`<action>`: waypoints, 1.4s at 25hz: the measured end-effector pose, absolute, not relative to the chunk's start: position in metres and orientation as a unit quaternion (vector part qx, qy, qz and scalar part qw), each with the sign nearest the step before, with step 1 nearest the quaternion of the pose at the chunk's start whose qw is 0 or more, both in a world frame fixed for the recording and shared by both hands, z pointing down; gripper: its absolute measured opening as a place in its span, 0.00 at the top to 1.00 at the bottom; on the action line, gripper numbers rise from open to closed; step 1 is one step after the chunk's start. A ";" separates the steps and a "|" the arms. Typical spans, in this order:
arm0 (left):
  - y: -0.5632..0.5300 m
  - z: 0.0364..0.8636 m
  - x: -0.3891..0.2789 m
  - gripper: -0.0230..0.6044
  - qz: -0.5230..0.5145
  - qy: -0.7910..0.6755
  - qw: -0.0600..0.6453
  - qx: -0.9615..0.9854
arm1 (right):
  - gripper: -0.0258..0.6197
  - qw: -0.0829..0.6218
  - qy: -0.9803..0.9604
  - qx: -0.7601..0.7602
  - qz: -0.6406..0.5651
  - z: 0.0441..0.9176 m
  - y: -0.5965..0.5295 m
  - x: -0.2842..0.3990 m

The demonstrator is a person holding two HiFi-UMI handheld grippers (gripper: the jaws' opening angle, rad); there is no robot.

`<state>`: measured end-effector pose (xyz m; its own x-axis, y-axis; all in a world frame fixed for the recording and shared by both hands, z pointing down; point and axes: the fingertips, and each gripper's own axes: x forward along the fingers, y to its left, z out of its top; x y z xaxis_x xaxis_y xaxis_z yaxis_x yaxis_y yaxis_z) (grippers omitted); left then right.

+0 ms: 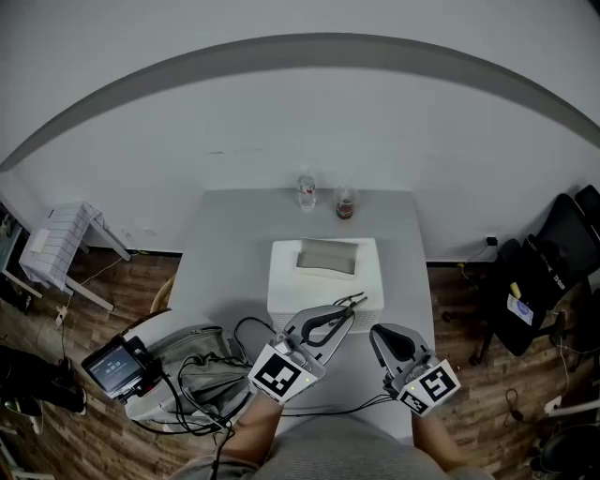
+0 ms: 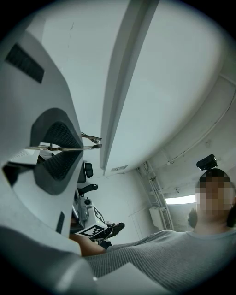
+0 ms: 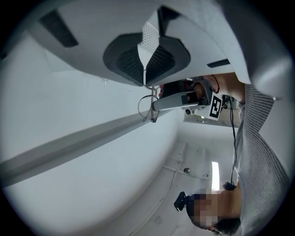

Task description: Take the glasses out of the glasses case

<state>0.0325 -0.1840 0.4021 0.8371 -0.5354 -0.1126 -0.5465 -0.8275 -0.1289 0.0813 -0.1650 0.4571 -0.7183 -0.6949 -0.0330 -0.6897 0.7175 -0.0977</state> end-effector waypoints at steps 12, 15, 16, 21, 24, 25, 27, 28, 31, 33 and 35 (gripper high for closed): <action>-0.180 0.400 0.043 0.92 0.033 0.266 0.092 -0.959 | 0.94 0.030 0.918 -0.394 -0.027 0.450 -0.169 0.090; -0.179 0.400 0.043 0.92 0.032 0.265 0.092 -0.959 | 0.94 0.032 0.918 -0.394 -0.025 0.449 -0.170 0.090; -0.178 0.400 0.043 0.92 0.031 0.264 0.091 -0.960 | 0.94 0.033 0.918 -0.395 -0.024 0.448 -0.170 0.090; -0.179 0.400 0.045 0.92 0.029 0.259 0.092 -0.961 | 0.94 0.033 0.919 -0.393 -0.020 0.444 -0.170 0.088; -0.177 0.401 0.046 0.92 0.028 0.258 0.091 -0.962 | 0.94 0.027 0.919 -0.394 -0.017 0.445 -0.169 0.087; -0.177 0.401 0.047 0.92 0.028 0.257 0.092 -0.962 | 0.94 0.025 0.918 -0.394 -0.017 0.445 -0.169 0.088; -0.177 0.401 0.048 0.92 0.027 0.255 0.094 -0.962 | 0.94 0.025 0.918 -0.395 -0.017 0.444 -0.170 0.089; -0.177 0.401 0.048 0.92 0.026 0.254 0.095 -0.962 | 0.94 0.025 0.918 -0.395 -0.016 0.444 -0.170 0.089; -0.177 0.402 0.048 0.92 0.025 0.254 0.093 -0.962 | 0.94 0.026 0.919 -0.393 -0.017 0.444 -0.169 0.089; -0.177 0.402 0.048 0.92 0.025 0.255 0.091 -0.962 | 0.94 0.025 0.919 -0.393 -0.018 0.444 -0.169 0.089; -0.178 0.403 0.049 0.92 0.023 0.255 0.093 -0.962 | 0.94 0.022 0.919 -0.393 -0.018 0.445 -0.170 0.089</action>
<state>0.0486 -0.1775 0.4026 0.8689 -0.4864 -0.0916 -0.4949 -0.8527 -0.1672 0.0892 -0.1698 0.4452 -0.6896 -0.7238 -0.0254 -0.7222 0.6898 -0.0500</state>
